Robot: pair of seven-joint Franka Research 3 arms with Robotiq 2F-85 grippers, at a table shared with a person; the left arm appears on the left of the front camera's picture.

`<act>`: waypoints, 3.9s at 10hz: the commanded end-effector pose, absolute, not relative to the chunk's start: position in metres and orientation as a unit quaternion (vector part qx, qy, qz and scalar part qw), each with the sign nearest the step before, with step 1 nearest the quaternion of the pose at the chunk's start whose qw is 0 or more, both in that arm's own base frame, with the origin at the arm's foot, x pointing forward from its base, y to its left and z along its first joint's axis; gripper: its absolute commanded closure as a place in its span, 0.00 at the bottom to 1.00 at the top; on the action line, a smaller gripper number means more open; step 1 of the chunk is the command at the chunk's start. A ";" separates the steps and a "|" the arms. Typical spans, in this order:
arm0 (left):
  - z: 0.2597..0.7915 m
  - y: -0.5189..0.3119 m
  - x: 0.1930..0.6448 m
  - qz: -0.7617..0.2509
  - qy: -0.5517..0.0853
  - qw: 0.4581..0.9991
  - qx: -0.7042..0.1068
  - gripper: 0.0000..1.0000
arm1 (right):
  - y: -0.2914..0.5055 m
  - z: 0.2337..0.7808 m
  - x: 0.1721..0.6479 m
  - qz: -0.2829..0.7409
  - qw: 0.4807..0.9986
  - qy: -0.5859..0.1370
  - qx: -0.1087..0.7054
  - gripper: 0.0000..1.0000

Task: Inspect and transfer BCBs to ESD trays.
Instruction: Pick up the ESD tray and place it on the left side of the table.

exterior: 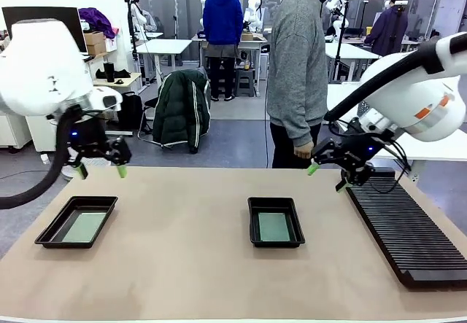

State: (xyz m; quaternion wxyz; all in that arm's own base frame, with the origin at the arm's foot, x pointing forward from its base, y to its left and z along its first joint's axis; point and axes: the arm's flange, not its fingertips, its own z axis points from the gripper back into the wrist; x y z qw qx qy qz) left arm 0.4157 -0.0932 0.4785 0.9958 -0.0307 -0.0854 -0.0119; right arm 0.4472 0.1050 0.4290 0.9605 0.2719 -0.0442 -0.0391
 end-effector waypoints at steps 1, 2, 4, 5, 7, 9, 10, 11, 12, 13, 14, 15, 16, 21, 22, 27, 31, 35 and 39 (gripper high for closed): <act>0.488 -0.126 0.416 -0.008 -0.083 0.996 -0.032 0.00 | 0.088 0.423 0.450 -0.025 0.953 -0.041 0.299 0.00; 0.493 -0.149 0.417 -0.011 -0.083 0.996 -0.025 0.00 | 0.076 0.422 0.451 -0.015 0.950 -0.034 0.311 0.00; 0.496 -0.197 0.422 -0.019 -0.081 0.996 -0.017 0.00 | 0.058 0.419 0.453 -0.013 0.948 -0.032 0.317 0.00; 0.495 -0.219 0.422 -0.015 -0.082 0.996 -0.018 0.00 | 0.050 0.416 0.453 -0.008 0.947 -0.030 0.321 0.00; 0.490 -0.260 0.421 -0.010 -0.081 0.997 -0.013 0.00 | 0.037 0.411 0.456 0.004 0.944 -0.025 0.329 0.00; 0.483 -0.292 0.420 -0.011 -0.074 0.997 -0.005 0.00 | 0.025 0.406 0.456 0.022 0.941 -0.018 0.337 0.00; 0.480 -0.306 0.420 -0.008 -0.071 0.997 -0.007 0.00 | 0.020 0.404 0.456 0.024 0.939 -0.019 0.342 0.00; 0.476 -0.321 0.420 -0.005 -0.074 0.997 0.001 0.00 | 0.014 0.401 0.456 0.029 0.937 -0.019 0.349 0.00; 0.472 -0.337 0.421 -0.005 -0.073 0.997 0.005 0.00 | 0.007 0.398 0.456 0.030 0.934 -0.022 0.355 0.00; 0.469 -0.348 0.421 -0.001 -0.070 0.997 0.008 0.00 | 0.002 0.394 0.456 0.032 0.931 -0.019 0.363 0.00; 0.466 -0.358 0.420 0.000 -0.069 0.998 0.009 0.00 | 0.015 0.402 0.452 0.022 0.944 -0.018 0.329 0.00; 0.463 -0.368 0.419 -0.003 -0.066 0.998 0.007 0.00 | 0.015 0.402 0.452 0.022 0.944 -0.018 0.329 0.00; 0.459 -0.381 0.420 -0.002 -0.067 0.998 0.013 0.00 | 0.015 0.402 0.452 0.022 0.944 -0.018 0.329 0.00; 0.434 -0.424 0.424 0.016 -0.075 0.997 0.019 0.00 | 0.015 0.402 0.452 0.022 0.944 -0.018 0.329 0.00; 0.428 -0.431 0.426 0.018 -0.076 0.997 0.019 0.00 | 0.015 0.402 0.452 0.022 0.944 -0.018 0.329 0.00; 0.399 -0.451 0.441 0.018 -0.070 0.997 0.014 0.00 | 0.015 0.402 0.452 0.022 0.944 -0.018 0.329 0.00; 0.370 -0.455 0.462 0.005 -0.058 0.998 0.016 0.00 | 0.015 0.402 0.452 0.022 0.944 -0.018 0.329 0.00; 0.349 -0.453 0.474 0.002 -0.056 0.998 0.007 0.00 | 0.015 0.402 0.452 0.022 0.944 -0.018 0.329 0.00; 0.328 -0.449 0.487 -0.008 -0.049 0.999 -0.004 0.00 | 0.015 0.402 0.452 0.022 0.944 -0.018 0.329 0.00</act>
